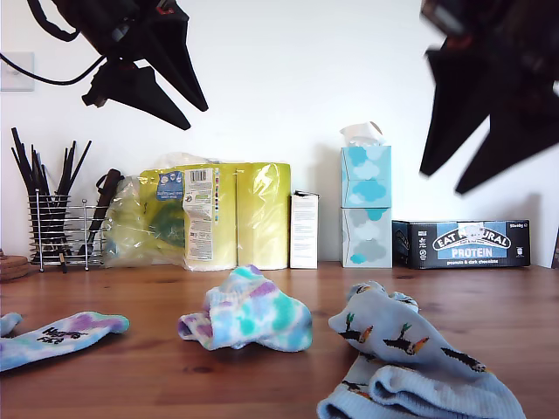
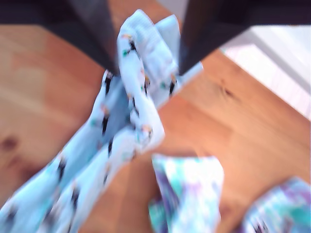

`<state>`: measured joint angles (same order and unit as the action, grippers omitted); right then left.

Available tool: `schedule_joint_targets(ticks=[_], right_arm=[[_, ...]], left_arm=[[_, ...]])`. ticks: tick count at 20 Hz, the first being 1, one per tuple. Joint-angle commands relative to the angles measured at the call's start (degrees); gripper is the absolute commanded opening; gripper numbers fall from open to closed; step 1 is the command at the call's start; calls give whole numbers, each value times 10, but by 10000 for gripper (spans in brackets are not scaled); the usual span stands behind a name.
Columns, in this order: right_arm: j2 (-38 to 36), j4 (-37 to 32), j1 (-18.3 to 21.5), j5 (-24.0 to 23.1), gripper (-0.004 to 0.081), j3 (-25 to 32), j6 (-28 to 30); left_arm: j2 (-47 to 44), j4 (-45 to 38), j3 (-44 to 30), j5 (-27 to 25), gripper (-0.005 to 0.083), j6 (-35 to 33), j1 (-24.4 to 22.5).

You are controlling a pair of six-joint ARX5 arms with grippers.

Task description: Pair up the socks based on colour and pattern, by placing each sock on top of its pair

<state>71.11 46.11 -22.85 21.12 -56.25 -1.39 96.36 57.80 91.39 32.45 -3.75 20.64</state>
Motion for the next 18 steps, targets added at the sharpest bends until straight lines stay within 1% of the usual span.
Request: schedule_joint_targets(ticks=[1,4,6,8,9,11,12,13,14,15,16,17,18], right_arm=[[-21,-14,0,-14,-14,3,4],[-90,-56,0,-57,-14,29,-1],[-145,-93,0,-84,-14,76,-6],[-192,-117,0,-79,-13,134,-13],[-204,-116,-3,-60,-13,155,7],[-211,-96,-26,-24,-13,174,72],[-208,-86,-44,-16,-13,179,100],[-198,-75,-64,-16,-12,181,136],[-184,-64,-80,-16,9,181,180],[-162,-57,-96,-18,74,181,221],[-135,-57,-112,-17,166,181,249],[-106,-64,-135,-18,267,181,264],[-78,-75,-157,-28,336,181,278]], left_arm=[[-13,-2,0,0,202,-16,2],[-13,-10,-4,0,135,-50,2],[-13,-12,-8,1,109,-53,2],[-13,-1,-15,7,109,-57,6],[-13,8,-20,14,109,-57,11],[-13,23,-28,17,109,-57,24],[-13,22,-28,17,109,-57,29],[-13,18,-28,17,109,-57,33],[-13,13,-28,17,109,-56,37],[-13,6,-28,17,109,-55,39],[-13,-1,-28,17,109,-54,39],[-13,-7,-28,16,109,-52,39],[-13,-9,-28,16,109,-52,39]])
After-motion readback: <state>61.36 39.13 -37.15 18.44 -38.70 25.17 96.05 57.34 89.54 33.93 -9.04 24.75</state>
